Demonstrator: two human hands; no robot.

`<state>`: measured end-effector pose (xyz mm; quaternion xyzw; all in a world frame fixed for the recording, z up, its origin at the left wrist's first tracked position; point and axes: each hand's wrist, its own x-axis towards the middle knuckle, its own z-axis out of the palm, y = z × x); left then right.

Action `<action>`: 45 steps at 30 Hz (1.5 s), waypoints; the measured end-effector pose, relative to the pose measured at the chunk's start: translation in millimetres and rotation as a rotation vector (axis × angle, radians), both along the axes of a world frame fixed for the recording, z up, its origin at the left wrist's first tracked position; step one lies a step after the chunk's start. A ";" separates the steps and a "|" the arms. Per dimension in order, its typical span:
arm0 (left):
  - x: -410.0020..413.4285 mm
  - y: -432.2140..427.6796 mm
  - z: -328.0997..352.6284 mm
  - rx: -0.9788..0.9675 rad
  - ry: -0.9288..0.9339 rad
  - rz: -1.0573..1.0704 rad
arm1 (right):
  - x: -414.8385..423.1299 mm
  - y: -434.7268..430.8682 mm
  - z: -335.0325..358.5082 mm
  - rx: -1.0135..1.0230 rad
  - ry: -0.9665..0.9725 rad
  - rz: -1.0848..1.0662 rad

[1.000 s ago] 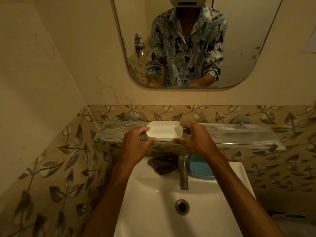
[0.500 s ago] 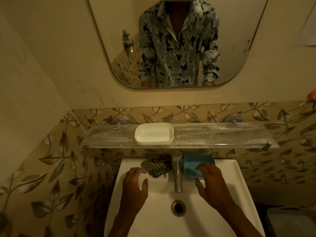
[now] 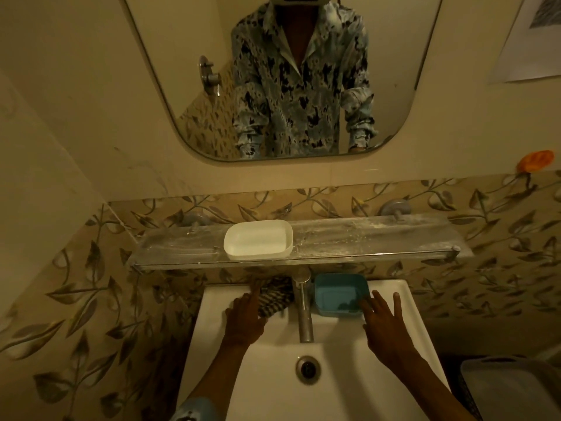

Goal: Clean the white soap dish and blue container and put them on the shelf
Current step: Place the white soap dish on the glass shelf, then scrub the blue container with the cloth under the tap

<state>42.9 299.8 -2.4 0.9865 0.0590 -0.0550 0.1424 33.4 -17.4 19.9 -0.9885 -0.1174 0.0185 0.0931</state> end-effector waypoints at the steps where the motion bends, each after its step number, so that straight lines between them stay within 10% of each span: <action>1: -2.1 -0.5 -3.0 0.014 -0.009 0.015 | 0.2 -2.3 -3.0 -0.011 -0.013 0.001; 11: 11.0 -15.9 6.1 -0.080 -0.216 -0.121 | -13.5 -10.2 -10.1 0.065 -0.125 -0.036; 25: 1.4 -39.5 16.9 0.071 0.105 0.099 | -71.0 -13.4 25.7 0.980 0.065 -0.337; 38: -101.0 -33.7 38.3 -1.739 0.146 0.420 | -105.0 -12.7 33.7 1.354 0.051 -0.494; 45: -119.8 -61.3 74.6 -1.653 0.138 0.309 | -113.7 -3.9 37.5 1.275 0.124 -0.348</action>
